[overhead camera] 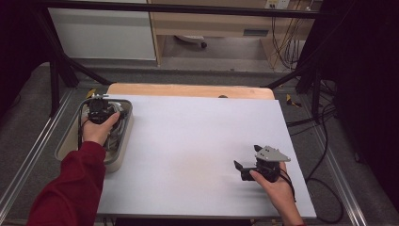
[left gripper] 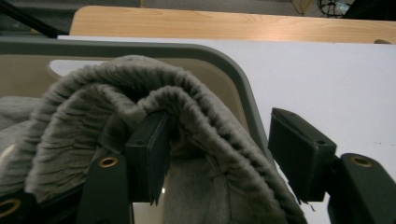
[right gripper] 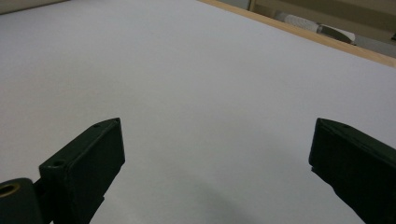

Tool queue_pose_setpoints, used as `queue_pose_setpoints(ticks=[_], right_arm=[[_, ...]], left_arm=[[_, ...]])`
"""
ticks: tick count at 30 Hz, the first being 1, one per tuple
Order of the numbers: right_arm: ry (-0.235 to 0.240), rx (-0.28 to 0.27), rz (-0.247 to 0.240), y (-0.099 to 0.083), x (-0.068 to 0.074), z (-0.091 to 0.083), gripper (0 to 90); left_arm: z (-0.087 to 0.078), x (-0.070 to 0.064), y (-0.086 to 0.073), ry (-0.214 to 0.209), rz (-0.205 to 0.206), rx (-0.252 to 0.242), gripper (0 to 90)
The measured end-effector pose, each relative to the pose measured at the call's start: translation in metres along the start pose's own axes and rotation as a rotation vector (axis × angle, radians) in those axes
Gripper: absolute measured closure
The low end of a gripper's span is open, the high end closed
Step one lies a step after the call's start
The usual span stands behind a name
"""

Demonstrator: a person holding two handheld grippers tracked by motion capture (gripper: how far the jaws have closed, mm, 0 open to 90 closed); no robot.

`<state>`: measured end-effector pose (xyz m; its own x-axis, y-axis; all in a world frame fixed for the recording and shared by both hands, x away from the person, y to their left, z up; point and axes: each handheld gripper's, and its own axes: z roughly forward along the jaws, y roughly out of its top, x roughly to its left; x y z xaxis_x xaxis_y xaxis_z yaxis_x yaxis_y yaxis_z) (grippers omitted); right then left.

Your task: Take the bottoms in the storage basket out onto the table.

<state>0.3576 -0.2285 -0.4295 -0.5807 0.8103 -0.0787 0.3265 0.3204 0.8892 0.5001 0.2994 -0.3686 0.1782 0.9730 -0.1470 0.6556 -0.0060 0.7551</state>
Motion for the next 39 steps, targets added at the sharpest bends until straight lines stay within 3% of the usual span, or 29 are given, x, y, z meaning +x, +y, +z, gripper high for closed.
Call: queue_pose_setpoints(ticks=[4,6,10,11,14,15,16,18,20,21,22,24,25,30,32,38,39], right_arm=[[0.006,0.008,-0.013,-0.002,0.001,-0.001,3.8],[0.004,0.008,-0.008,-0.002,0.001,-0.002,3.8],[0.005,0.006,-0.004,-0.002,0.001,-0.002,3.8],[0.006,0.006,-0.005,-0.002,0.001,-0.002,3.8],[0.009,0.004,-0.002,-0.002,0.001,-0.002,3.8],[0.009,0.004,-0.002,-0.002,0.001,-0.002,3.8],[0.009,0.006,-0.001,-0.002,0.001,-0.002,3.8],[0.011,0.007,-0.003,-0.002,0.001,-0.001,3.8],[0.013,0.006,-0.003,-0.002,0.001,-0.001,3.8],[0.015,0.006,-0.002,-0.001,0.002,0.0,3.8],[0.017,0.005,-0.005,-0.001,0.002,0.0,3.8],[0.018,0.007,-0.01,-0.001,0.003,0.001,3.8],[0.018,0.009,-0.016,0.0,0.004,0.001,3.8],[0.011,-0.003,-0.013,0.001,0.004,0.0,3.9],[0.007,-0.002,-0.013,0.001,0.004,0.001,3.9],[-0.005,0.004,-0.007,-0.003,0.002,-0.001,4.1],[-0.01,0.005,-0.001,-0.004,0.001,-0.001,4.1]], left_arm=[[0.004,0.002,0.0,0.018,0.016,0.0,42.9],[0.006,0.004,0.001,0.044,0.046,0.002,43.2],[0.013,0.011,-0.002,0.055,0.023,0.033,42.0],[0.017,0.015,-0.003,0.03,-0.011,0.042,42.1],[0.021,0.018,-0.004,0.002,-0.017,0.045,51.9],[0.024,0.02,-0.005,-0.055,-0.042,0.042,59.3],[0.027,0.021,-0.005,-0.073,-0.049,0.045,63.8],[0.027,0.022,-0.005,-0.101,-0.044,0.036,73.6],[0.026,0.022,-0.006,-0.113,-0.039,0.025,75.8],[0.018,0.022,-0.005,-0.112,-0.012,-0.016,76.6],[0.018,0.022,-0.005,-0.112,-0.012,-0.016,77.0],[0.009,0.022,-0.003,-0.113,0.037,-0.057,77.4],[-0.002,0.024,-0.002,-0.119,0.061,-0.105,77.6],[-0.025,0.025,-0.004,-0.137,0.059,-0.204,78.2],[-0.028,0.025,-0.004,-0.137,0.062,-0.22,78.3],[-0.054,0.019,0.0,-0.11,0.056,-0.363,78.5],[-0.054,0.019,0.0,-0.11,0.056,-0.363,78.6]])
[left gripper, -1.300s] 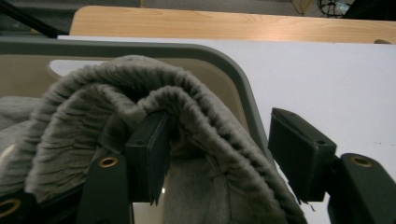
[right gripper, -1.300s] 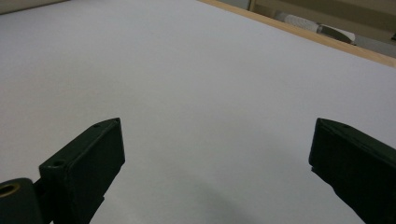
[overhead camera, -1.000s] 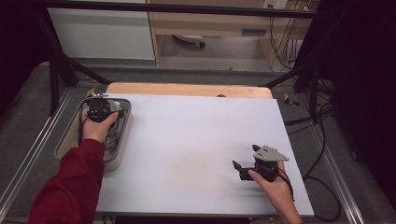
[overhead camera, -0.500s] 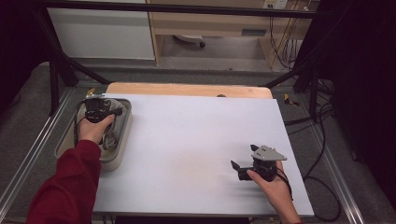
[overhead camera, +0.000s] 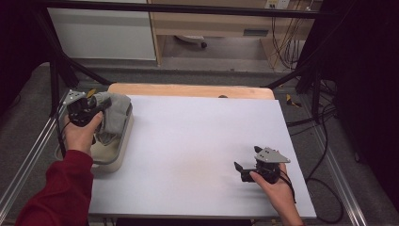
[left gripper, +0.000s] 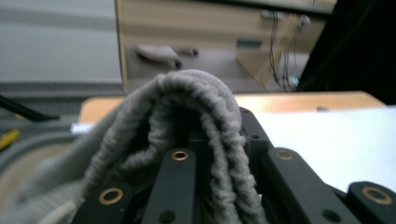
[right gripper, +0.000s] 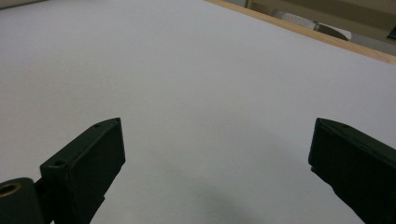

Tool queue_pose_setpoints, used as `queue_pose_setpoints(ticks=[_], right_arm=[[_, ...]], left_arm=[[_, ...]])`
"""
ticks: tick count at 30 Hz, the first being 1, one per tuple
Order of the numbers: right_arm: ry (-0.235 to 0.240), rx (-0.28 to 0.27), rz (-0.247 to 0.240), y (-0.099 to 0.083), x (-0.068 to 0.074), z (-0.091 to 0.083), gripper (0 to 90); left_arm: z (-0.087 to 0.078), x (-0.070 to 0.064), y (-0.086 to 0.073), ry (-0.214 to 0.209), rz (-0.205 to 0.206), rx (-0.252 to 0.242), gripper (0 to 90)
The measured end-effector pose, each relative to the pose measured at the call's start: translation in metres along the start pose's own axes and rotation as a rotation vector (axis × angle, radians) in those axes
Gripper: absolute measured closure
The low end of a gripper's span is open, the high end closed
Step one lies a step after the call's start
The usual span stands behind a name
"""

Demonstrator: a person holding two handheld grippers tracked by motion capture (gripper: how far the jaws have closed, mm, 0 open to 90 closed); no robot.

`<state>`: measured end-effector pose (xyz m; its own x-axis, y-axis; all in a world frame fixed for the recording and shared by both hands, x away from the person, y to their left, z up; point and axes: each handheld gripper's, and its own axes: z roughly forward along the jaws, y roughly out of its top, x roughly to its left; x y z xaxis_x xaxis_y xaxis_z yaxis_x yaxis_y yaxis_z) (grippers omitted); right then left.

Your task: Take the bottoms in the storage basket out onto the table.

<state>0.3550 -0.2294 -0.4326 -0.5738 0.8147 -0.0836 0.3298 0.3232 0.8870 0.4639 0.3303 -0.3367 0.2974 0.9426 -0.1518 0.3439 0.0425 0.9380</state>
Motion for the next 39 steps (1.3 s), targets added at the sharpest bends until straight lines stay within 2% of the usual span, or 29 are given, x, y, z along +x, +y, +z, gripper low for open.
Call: queue_pose_setpoints(ticks=[2,3,6,11,13,18,20,26,29,32,39], right_arm=[[-0.01,-0.006,0.01,-0.001,-0.002,0.0,5.2],[-0.012,-0.006,0.011,0.0,-0.003,0.001,5.3],[-0.015,-0.008,0.009,0.001,-0.004,0.003,5.3],[-0.016,-0.01,-0.003,0.002,-0.002,0.003,4.9],[-0.017,-0.014,0.0,0.002,-0.003,0.002,4.7],[-0.017,-0.007,0.016,0.001,-0.006,0.005,4.3],[-0.017,-0.008,0.02,0.002,-0.006,0.005,3.8],[-0.012,-0.029,0.036,0.006,-0.008,0.007,3.0],[-0.012,-0.013,0.018,0.005,-0.007,0.009,2.9],[0.004,-0.03,0.035,0.006,-0.007,0.009,2.8],[-0.001,-0.034,0.029,0.006,-0.006,0.008,2.1]], left_arm=[[-0.003,-0.002,0.003,-0.005,0.001,-0.02,78.7],[-0.006,-0.006,0.008,-0.005,0.026,-0.028,78.7],[-0.01,-0.01,0.013,-0.015,0.042,-0.054,78.7],[-0.011,-0.014,0.016,-0.017,0.044,-0.079,78.8],[-0.01,-0.015,0.018,-0.023,0.026,-0.093,78.8],[-0.01,-0.016,0.024,-0.021,0.03,-0.085,78.8],[-0.013,-0.019,0.028,-0.022,0.023,-0.104,78.8],[-0.015,-0.02,0.033,-0.017,0.025,-0.115,78.8],[-0.016,-0.018,0.035,-0.014,0.017,-0.121,78.8],[-0.017,-0.017,0.039,-0.011,0.015,-0.124,78.8],[-0.021,-0.019,0.046,-0.015,0.027,-0.141,78.8]])
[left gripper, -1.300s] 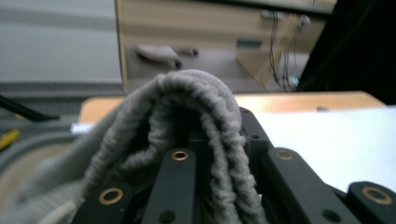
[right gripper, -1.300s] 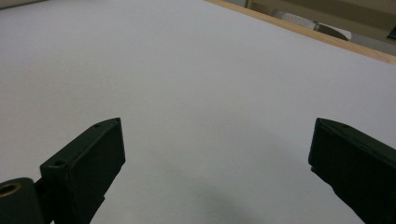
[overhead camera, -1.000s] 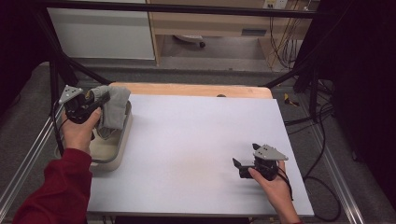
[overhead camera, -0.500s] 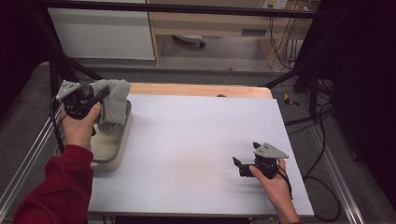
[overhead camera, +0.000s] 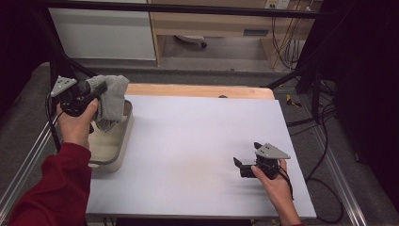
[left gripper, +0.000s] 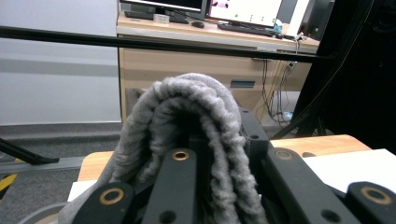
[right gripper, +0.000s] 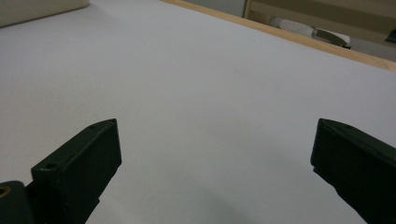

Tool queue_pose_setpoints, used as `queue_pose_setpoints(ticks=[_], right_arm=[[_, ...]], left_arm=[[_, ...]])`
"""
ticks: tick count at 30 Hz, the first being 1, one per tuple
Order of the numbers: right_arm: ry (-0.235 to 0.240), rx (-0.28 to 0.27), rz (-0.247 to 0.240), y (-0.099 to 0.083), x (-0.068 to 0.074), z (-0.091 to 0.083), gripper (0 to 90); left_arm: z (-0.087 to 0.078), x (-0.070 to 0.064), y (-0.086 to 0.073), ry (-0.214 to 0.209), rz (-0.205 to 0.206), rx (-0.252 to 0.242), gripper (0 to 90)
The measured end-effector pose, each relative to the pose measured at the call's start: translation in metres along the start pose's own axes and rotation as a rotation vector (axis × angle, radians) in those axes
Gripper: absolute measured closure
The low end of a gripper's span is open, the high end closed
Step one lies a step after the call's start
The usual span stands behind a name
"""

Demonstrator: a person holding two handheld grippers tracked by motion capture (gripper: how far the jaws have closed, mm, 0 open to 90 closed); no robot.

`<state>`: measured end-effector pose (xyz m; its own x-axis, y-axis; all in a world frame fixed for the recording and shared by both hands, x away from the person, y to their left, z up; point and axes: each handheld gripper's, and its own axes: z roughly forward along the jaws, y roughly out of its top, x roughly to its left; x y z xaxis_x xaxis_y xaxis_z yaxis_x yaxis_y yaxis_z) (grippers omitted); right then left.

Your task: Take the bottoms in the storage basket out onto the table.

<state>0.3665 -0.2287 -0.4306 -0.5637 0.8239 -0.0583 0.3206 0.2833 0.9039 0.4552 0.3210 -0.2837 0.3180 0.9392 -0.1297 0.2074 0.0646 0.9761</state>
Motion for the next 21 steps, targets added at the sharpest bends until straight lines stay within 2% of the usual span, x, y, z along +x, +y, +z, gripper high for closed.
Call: queue_pose_setpoints(ticks=[15,21], right_arm=[[-0.001,0.004,-0.009,-0.001,0.0,0.0,1.9],[0.001,0.002,-0.002,0.0,-0.001,0.001,1.7]], left_arm=[[0.001,-0.008,0.017,-0.007,0.009,-0.011,78.8],[0.004,-0.011,0.023,-0.013,-0.004,-0.011,78.8]])
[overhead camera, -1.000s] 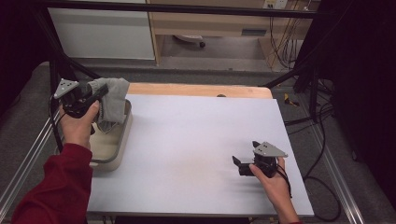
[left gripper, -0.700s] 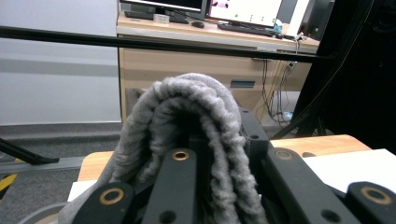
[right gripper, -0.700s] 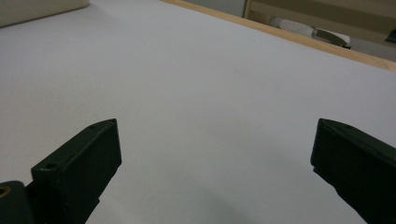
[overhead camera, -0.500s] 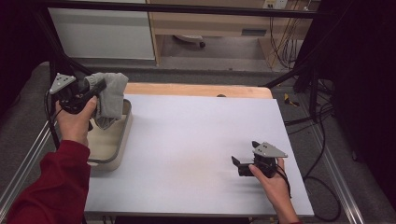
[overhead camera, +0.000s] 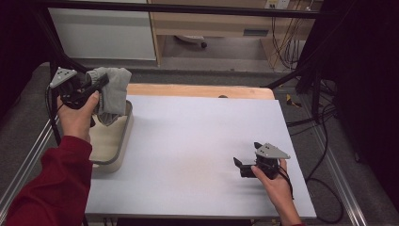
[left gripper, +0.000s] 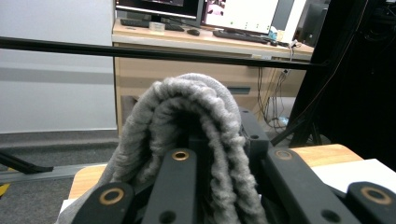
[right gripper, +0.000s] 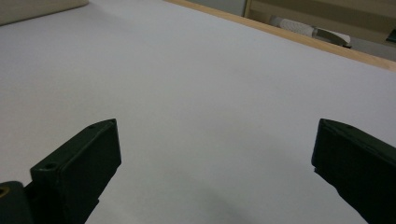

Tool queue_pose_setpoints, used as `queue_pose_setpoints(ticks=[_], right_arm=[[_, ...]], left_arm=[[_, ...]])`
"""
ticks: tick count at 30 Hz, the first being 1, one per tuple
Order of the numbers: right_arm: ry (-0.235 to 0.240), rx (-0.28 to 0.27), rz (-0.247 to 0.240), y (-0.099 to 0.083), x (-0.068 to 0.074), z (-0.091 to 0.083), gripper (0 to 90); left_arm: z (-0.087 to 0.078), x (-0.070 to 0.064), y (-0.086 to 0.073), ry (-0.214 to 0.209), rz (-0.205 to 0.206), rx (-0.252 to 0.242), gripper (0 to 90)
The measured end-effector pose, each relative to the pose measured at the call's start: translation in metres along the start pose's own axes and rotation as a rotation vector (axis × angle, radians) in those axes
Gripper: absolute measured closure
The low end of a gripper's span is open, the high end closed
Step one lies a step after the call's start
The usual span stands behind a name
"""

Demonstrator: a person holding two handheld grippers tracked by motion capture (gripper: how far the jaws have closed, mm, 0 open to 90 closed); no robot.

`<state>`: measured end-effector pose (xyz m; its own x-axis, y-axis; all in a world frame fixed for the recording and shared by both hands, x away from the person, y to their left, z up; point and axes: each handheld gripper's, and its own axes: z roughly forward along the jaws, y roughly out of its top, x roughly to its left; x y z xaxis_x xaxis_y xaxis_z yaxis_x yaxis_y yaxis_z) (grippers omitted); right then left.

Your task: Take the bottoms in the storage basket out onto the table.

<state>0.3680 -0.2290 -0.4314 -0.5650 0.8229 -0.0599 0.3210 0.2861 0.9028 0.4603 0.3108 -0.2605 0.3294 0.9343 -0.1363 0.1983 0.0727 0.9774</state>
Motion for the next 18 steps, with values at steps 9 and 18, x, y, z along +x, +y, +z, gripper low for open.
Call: queue_pose_setpoints(ticks=[9,18], right_arm=[[-0.003,-0.003,0.002,0.001,-0.002,0.001,1.8],[-0.015,0.002,-0.002,0.0,-0.003,-0.001,1.7]], left_arm=[[-0.001,-0.002,0.017,-0.011,0.007,-0.016,78.8],[-0.006,-0.009,0.035,-0.023,0.031,-0.031,78.8]])
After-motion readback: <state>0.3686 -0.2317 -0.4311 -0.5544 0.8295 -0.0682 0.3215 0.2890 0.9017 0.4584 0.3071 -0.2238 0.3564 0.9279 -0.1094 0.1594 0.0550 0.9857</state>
